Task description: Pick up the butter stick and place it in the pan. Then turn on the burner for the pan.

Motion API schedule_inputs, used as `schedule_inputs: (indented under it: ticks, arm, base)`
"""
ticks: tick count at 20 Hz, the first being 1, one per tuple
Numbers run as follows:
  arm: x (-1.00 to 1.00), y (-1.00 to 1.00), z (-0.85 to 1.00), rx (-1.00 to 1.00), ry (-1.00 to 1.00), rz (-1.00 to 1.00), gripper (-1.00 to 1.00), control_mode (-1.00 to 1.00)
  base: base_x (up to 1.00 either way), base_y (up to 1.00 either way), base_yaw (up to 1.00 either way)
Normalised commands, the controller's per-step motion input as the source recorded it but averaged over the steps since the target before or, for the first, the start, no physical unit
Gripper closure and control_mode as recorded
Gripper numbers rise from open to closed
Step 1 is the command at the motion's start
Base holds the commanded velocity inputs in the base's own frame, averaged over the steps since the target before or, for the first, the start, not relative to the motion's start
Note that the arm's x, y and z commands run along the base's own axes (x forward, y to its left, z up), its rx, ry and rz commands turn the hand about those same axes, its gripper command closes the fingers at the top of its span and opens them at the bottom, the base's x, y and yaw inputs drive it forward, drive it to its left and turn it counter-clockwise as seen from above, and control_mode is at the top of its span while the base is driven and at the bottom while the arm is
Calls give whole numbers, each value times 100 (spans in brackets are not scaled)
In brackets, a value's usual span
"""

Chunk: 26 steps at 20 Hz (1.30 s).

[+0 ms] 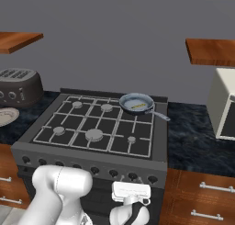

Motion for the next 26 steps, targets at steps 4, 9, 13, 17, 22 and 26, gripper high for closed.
schedule_inputs:
  ticks: [4, 9, 13, 17, 22, 26]
  arm:
    - [7, -9, -19, 0, -2, 0, -100, -100]
    - [7, -12, -11, 0, -1, 0, -100, -100]
    - [5, -3, -6, 0, 0, 0, -100, -100]
    - [7, 0, 0, 0, 0, 0, -100, -100]
    - [1, 0, 0, 0, 0, 0, 100, -100]
    - [0, 0, 0, 0, 0, 0, 100, -100]
  base:
    - [0, 0, 0]
    - [0, 0, 0]
    - [0, 0, 0]
    - [0, 0, 0]
    - [0, 0, 0]
    - [0, 0, 0]
